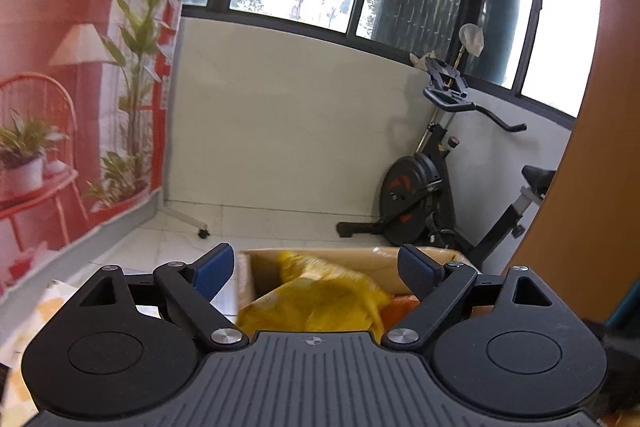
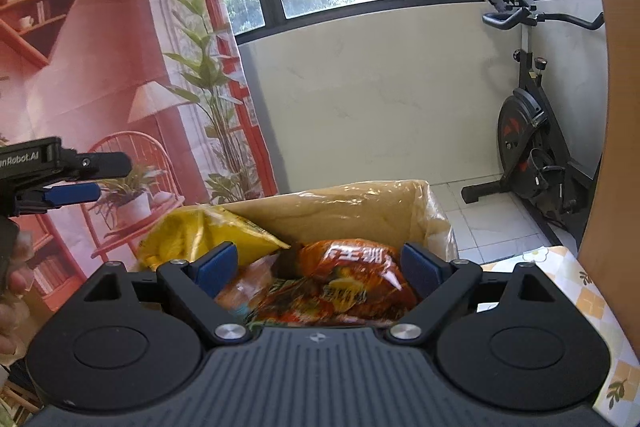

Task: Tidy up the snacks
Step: 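Move both open tools back down to the remaining snacks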

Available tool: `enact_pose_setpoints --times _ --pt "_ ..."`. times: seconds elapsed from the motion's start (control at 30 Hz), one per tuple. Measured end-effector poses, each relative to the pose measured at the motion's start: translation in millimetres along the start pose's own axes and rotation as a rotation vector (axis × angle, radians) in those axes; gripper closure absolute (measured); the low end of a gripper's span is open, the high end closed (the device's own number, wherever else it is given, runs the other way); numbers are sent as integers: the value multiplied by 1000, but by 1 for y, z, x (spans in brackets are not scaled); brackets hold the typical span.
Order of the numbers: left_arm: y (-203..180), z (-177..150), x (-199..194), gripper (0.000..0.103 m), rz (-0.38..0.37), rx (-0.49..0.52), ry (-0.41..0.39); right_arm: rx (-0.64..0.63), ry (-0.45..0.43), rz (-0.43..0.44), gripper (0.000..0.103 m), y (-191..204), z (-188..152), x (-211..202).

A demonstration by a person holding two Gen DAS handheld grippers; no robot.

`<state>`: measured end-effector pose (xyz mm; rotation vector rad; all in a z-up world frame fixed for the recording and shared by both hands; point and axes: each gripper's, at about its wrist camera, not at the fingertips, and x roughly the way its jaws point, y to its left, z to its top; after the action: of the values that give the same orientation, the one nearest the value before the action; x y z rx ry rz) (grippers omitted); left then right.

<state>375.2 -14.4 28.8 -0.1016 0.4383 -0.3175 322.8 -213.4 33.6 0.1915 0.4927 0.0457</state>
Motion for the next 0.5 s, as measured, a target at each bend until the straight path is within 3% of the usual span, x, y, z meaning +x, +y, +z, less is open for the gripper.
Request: enact_pose_setpoints --times 0.27,0.5 --pt "29 -22 -70 12 61 68 -1 -30 -74 42 12 21 -27 -44" --pt "52 -65 -100 13 90 54 38 -73 -56 69 12 30 -68 -56"
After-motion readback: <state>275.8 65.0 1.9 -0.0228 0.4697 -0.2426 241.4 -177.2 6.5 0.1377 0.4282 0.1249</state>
